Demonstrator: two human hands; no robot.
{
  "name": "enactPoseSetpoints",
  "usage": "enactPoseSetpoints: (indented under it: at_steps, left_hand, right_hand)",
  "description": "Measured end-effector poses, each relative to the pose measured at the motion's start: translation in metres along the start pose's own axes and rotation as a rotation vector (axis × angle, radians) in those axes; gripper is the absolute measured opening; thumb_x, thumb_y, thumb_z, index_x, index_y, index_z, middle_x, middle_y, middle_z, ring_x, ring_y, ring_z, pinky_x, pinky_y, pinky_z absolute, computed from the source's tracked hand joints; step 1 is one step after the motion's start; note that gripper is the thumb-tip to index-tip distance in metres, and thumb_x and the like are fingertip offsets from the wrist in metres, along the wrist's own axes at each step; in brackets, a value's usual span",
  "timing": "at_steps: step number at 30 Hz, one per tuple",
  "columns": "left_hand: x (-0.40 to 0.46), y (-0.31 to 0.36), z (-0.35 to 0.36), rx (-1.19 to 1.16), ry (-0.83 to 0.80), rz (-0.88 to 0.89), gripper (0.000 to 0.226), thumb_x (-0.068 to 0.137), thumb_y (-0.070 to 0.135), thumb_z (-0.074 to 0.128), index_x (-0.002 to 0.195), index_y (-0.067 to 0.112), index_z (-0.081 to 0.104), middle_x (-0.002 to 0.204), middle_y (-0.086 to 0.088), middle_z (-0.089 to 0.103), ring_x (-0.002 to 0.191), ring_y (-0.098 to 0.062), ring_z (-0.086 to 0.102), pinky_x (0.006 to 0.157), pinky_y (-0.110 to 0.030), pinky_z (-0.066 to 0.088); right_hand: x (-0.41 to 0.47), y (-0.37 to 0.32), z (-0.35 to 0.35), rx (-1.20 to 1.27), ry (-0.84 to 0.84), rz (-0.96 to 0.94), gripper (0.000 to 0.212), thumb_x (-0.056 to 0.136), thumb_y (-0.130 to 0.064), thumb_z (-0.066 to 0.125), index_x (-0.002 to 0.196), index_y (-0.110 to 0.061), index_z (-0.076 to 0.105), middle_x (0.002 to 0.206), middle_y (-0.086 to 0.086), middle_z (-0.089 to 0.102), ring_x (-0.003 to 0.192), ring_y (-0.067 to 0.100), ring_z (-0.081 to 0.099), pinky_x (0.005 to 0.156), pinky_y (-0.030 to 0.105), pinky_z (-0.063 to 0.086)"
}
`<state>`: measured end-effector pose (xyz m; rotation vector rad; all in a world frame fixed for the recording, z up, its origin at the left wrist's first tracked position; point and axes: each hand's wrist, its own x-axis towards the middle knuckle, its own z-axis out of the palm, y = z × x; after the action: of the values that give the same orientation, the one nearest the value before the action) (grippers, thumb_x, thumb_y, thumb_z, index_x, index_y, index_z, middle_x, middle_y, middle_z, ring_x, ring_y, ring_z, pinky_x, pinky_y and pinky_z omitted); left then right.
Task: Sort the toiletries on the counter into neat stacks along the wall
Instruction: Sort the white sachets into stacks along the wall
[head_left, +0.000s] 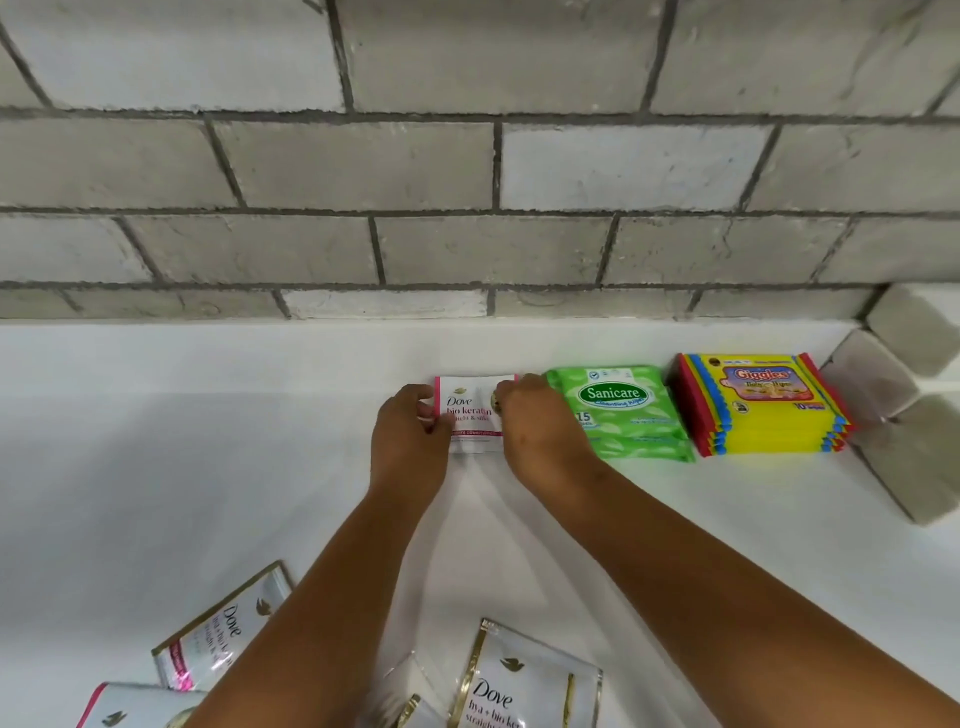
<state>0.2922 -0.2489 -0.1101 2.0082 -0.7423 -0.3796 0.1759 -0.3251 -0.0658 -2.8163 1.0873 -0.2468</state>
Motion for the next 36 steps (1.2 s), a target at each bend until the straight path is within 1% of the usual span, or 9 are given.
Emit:
enactPoseSetpoints:
  at_steps: [3,8,11,17,19,22,24,27,36]
  left_hand:
    - [0.001,-0.002,0.001,0.013,-0.006,0.011,0.031,0.09,0.017,0.063,0.121,0.019,0.061,0.114,0.001,0.063,0.089,-0.014,0.065,0.078,-0.021,0.043]
    - [-0.002,0.003,0.0,0.04,-0.026,0.019,0.027,0.093,0.016,0.059,0.12,0.019,0.061,0.11,0.002,0.067,0.086,-0.013,0.062,0.068,-0.019,0.04]
    - [-0.004,0.007,-0.003,0.046,-0.046,0.022,0.028,0.095,0.017,0.056,0.124,0.018,0.059,0.114,0.0,0.067,0.091,-0.014,0.062,0.067,-0.014,0.04]
    - [-0.02,0.006,-0.023,0.048,-0.029,-0.007,0.035,0.094,0.028,0.058,0.127,0.017,0.056,0.124,-0.005,0.059,0.107,-0.021,0.061,0.094,-0.035,0.049]
    - [-0.033,0.005,-0.036,0.071,-0.01,0.002,0.032,0.092,0.028,0.06,0.123,0.018,0.059,0.123,-0.005,0.059,0.108,-0.021,0.06,0.098,-0.036,0.047]
    - [-0.058,0.003,-0.058,0.091,0.014,0.032,0.026,0.092,0.029,0.061,0.116,0.018,0.063,0.12,-0.003,0.061,0.105,-0.019,0.06,0.095,-0.032,0.047]
    - [-0.078,0.002,-0.077,0.085,0.032,0.047,0.025,0.093,0.03,0.06,0.115,0.018,0.064,0.119,-0.001,0.06,0.101,-0.015,0.06,0.092,-0.027,0.046]
    - [-0.109,-0.005,-0.107,0.058,0.074,0.028,0.024,0.093,0.032,0.061,0.114,0.021,0.065,0.117,0.007,0.057,0.099,-0.01,0.059,0.088,-0.021,0.044]
    - [-0.175,-0.068,-0.204,0.171,0.163,-0.02,0.021,0.094,0.029,0.059,0.11,0.018,0.068,0.111,0.002,0.063,0.093,-0.012,0.062,0.077,-0.023,0.044]
  right_hand:
    - [0.0,-0.006,-0.002,-0.235,-0.021,-0.049,0.025,0.086,-0.002,0.047,0.107,-0.008,0.059,0.109,0.014,0.055,0.102,0.028,0.054,0.086,0.035,0.044]
    - [-0.002,-0.012,-0.007,-0.415,-0.123,-0.104,0.028,0.089,-0.006,0.046,0.115,-0.007,0.056,0.112,0.012,0.055,0.109,0.028,0.049,0.09,0.036,0.041]
    - [-0.003,-0.015,-0.013,-0.345,-0.172,-0.077,0.027,0.09,-0.007,0.047,0.116,-0.006,0.054,0.118,0.014,0.054,0.11,0.029,0.05,0.09,0.035,0.039]
    - [-0.019,-0.017,-0.007,-0.04,0.005,-0.077,0.025,0.088,-0.016,0.052,0.111,-0.008,0.059,0.114,0.014,0.056,0.106,0.032,0.051,0.093,0.037,0.038]
    - [-0.033,-0.023,-0.008,0.095,0.06,-0.084,0.029,0.088,-0.024,0.055,0.112,-0.008,0.062,0.113,0.014,0.059,0.109,0.032,0.052,0.098,0.037,0.035]
    - [-0.058,-0.038,-0.009,0.265,0.077,-0.098,0.03,0.088,-0.028,0.059,0.111,-0.009,0.066,0.109,0.012,0.065,0.107,0.031,0.056,0.097,0.037,0.039]
    - [-0.079,-0.05,-0.01,0.327,0.054,-0.085,0.035,0.089,-0.033,0.059,0.118,-0.014,0.064,0.117,0.009,0.064,0.112,0.029,0.055,0.099,0.038,0.042]
    - [-0.109,-0.068,-0.012,0.388,-0.061,-0.067,0.042,0.093,-0.04,0.056,0.13,-0.022,0.056,0.13,0.002,0.056,0.124,0.023,0.047,0.106,0.034,0.036]
    - [-0.16,-0.129,-0.008,0.343,-0.152,-0.185,0.046,0.093,-0.043,0.055,0.135,-0.026,0.051,0.136,-0.002,0.053,0.127,0.021,0.043,0.105,0.032,0.037]
